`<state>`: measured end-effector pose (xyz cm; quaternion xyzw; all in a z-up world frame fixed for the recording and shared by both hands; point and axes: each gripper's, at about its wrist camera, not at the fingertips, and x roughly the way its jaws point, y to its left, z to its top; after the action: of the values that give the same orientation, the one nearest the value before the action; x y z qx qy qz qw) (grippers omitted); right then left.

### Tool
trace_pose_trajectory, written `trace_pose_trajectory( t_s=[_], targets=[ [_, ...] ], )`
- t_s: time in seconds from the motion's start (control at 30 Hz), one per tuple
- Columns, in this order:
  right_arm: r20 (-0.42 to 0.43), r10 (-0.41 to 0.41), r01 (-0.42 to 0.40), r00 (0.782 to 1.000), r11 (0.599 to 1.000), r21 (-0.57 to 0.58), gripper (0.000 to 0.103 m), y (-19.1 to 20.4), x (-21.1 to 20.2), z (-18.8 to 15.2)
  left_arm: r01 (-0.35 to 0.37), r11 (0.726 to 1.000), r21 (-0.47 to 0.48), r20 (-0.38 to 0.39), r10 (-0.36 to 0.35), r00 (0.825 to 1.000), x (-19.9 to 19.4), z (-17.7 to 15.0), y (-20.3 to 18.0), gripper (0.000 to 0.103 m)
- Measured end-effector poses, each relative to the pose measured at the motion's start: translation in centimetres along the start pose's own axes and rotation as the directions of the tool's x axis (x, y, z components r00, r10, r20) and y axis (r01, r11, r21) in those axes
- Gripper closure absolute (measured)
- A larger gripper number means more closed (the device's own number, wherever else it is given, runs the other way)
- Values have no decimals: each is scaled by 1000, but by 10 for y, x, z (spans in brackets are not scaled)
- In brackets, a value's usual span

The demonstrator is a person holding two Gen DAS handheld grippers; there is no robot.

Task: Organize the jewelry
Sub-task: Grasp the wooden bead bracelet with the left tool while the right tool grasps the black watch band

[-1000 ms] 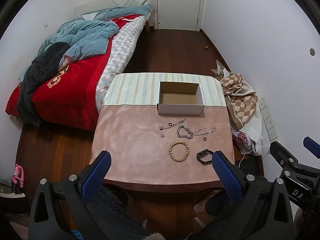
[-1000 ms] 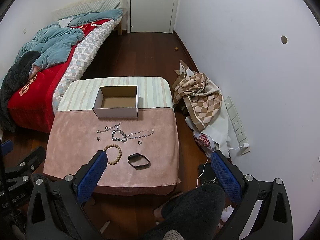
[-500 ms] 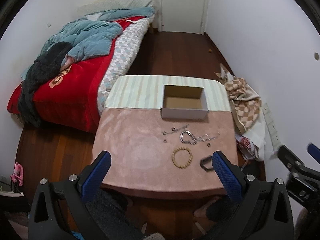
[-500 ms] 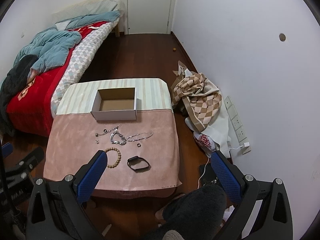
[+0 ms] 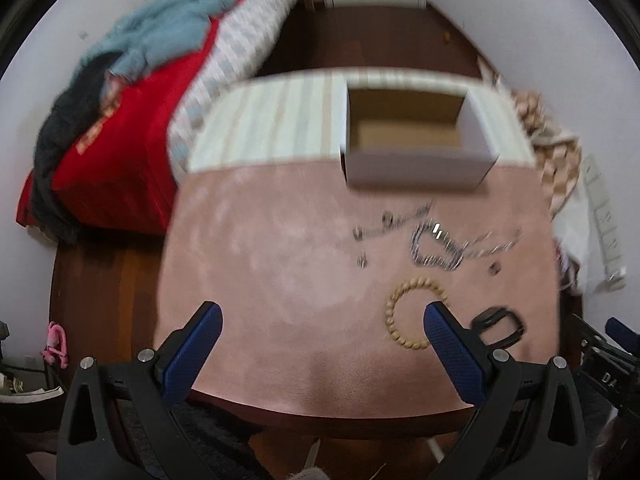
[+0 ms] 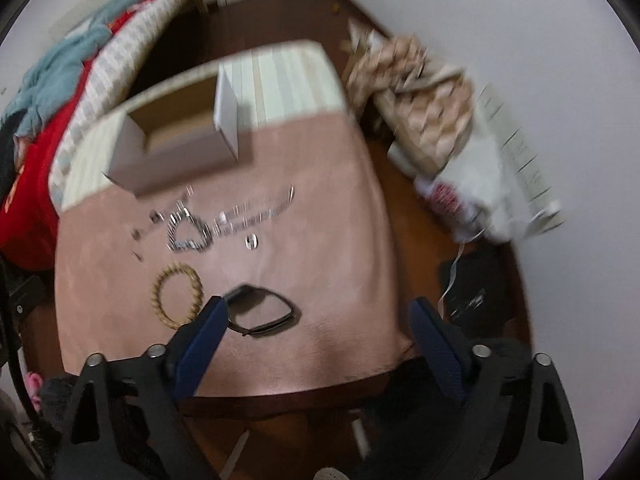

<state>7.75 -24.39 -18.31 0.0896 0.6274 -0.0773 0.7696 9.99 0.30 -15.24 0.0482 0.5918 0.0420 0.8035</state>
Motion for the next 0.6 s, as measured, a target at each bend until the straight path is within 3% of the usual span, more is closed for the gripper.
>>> trace_pose_trajectory(
  t_s=[0.17,0.3,0.43,0.47,0.53,0.6],
  targets=[
    [-84,3,-4,996,1000,-18,22,8,54,-11,39,999,19,-114,-37,993,58,-7,-15,2],
    [-117,3,-7,993,1000,-25,29,12,74,-17,88,996,15,-185,-83,979,90,-8,-25,18],
    [-130,-1,-4,991,999,-36,39,15,80,-17,110,994,11,-201,-106,974,109,-7,-33,22],
    [-132,-2,-3,991,999,-38,42,16,81,-18,120,993,13,-200,-115,973,110,-6,-35,27],
    [-136,2,-7,991,999,-36,46,15,82,-17,126,992,18,-213,-120,970,114,-6,-38,47],
    [-138,6,-10,990,999,-35,54,17,84,-17,133,991,25,-219,-125,968,119,-5,-43,55]
  ],
)
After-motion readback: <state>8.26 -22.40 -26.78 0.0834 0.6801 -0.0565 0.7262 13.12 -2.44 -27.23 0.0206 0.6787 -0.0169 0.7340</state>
